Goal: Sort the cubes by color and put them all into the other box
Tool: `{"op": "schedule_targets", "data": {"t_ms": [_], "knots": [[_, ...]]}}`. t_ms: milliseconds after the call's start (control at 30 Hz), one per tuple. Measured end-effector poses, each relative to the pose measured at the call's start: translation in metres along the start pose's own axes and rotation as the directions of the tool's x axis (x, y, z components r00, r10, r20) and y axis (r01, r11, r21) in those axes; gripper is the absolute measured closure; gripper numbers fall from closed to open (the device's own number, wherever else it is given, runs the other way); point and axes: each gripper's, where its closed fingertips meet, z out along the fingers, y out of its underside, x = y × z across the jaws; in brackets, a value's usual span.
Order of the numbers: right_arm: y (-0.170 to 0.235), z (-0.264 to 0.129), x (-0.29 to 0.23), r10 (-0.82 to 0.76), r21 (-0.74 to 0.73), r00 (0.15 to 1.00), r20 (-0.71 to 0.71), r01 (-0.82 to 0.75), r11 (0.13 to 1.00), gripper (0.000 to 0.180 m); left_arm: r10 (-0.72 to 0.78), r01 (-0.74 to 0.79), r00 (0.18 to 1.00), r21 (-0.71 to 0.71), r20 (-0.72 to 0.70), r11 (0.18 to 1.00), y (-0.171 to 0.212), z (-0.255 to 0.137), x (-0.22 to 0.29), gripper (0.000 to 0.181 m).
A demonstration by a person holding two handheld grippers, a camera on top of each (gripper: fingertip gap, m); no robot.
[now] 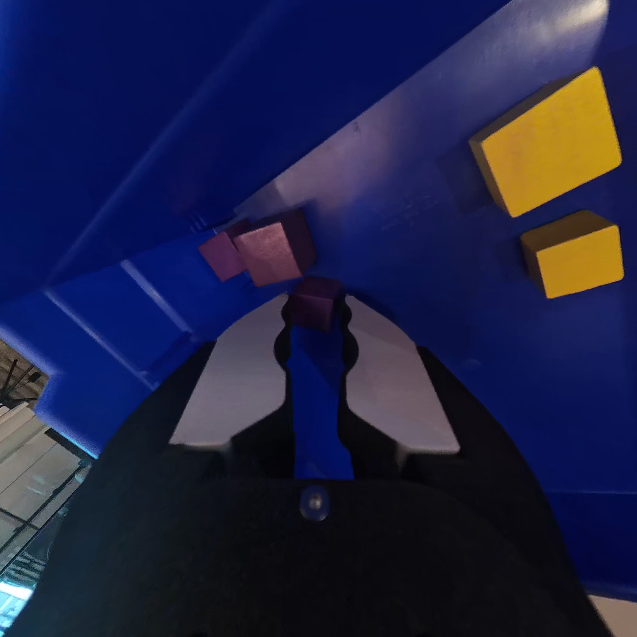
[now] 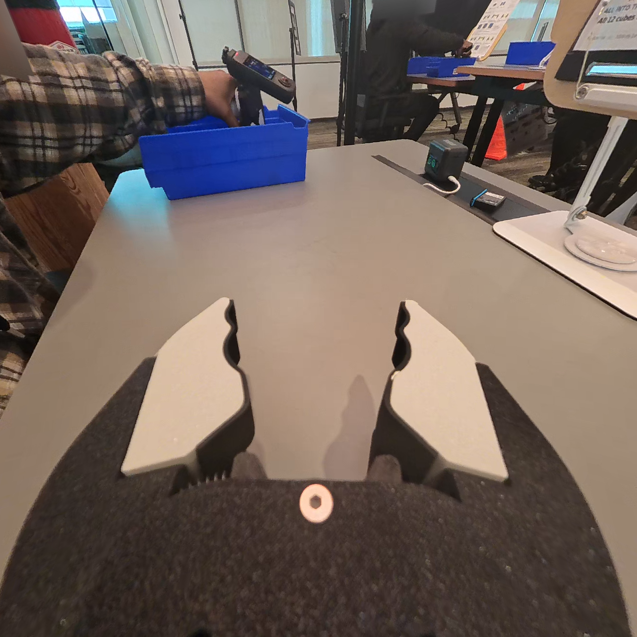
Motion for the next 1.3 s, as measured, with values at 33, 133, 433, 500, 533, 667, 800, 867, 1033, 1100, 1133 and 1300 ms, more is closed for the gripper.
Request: {"op": "schedule_targets", "data": {"t_ms": [33, 133, 433, 500, 533, 667, 800, 867, 1033, 1100, 1133, 1300], "knots": [[0.000, 0.000, 0.000, -0.003, -0.001, 1.000, 0.000, 0.003, 1.000, 0.092, 0.001, -0.001, 1.000, 0.003, -0.009, 1.000, 0.001, 0.000, 0.002, 0.155], [-0.002, -0.001, -0.001, -0.005, 0.007, 1.000, 0.001, 0.005, 1.000, 0.093, 0.004, -0.003, 0.999, 0.033, -0.041, 0.999, 0.004, -0.002, 0.011, 0.155], [-0.005, -0.002, -0.002, 0.001, 0.018, 1.000, 0.006, -0.001, 1.000, 0.093, -0.005, 0.019, 0.999, 0.311, -0.045, 0.950, -0.010, -0.038, 0.021, 0.159], [-0.005, -0.002, -0.002, 0.015, 0.022, 1.000, 0.008, -0.015, 1.000, 0.093, -0.013, 0.028, 0.999, 0.442, -0.037, 0.896, -0.022, -0.065, 0.025, 0.159], [-0.005, -0.002, -0.002, 0.024, 0.026, 1.000, 0.012, -0.025, 0.999, 0.093, -0.011, 0.025, 0.999, 0.511, -0.031, 0.859, -0.030, -0.082, 0.028, 0.159], [-0.010, -0.001, -0.001, 0.086, 0.062, 0.996, 0.027, -0.088, 0.994, 0.094, 0.056, -0.031, 0.998, 0.785, -0.005, 0.619, -0.066, -0.172, 0.067, 0.159], [-0.035, 0.004, -0.007, 0.273, 0.135, 0.954, 0.125, -0.289, 0.948, 0.101, 0.210, -0.060, 0.978, 0.966, 0.005, 0.253, -0.101, -0.278, 0.151, 0.159], [-0.056, 0.007, -0.012, 0.385, 0.164, 0.900, 0.207, -0.419, 0.893, 0.105, 0.305, -0.035, 0.952, 0.996, 0.008, 0.080, -0.115, -0.318, 0.202, 0.160], [-0.105, 0.022, -0.033, 0.654, 0.063, 0.593, 0.470, -0.762, 0.645, 0.112, 0.521, 0.028, 0.851, 0.986, 0.063, -0.165, -0.149, -0.351, 0.326, 0.160], [-0.116, 0.027, -0.041, 0.719, -0.029, 0.441, 0.538, -0.842, 0.538, 0.115, 0.581, 0.052, 0.810, 0.977, 0.079, -0.205, -0.161, -0.347, 0.365, 0.160], [-0.117, 0.030, -0.045, 0.747, -0.075, 0.376, 0.548, -0.867, 0.492, 0.117, 0.609, 0.066, 0.789, 0.974, 0.083, -0.219, -0.165, -0.344, 0.381, 0.160], [-0.105, 0.041, -0.055, 0.835, -0.191, 0.273, 0.478, -0.895, 0.403, 0.123, 0.658, 0.065, 0.743, 0.964, 0.126, -0.259, -0.176, -0.327, 0.428, 0.159]]}}
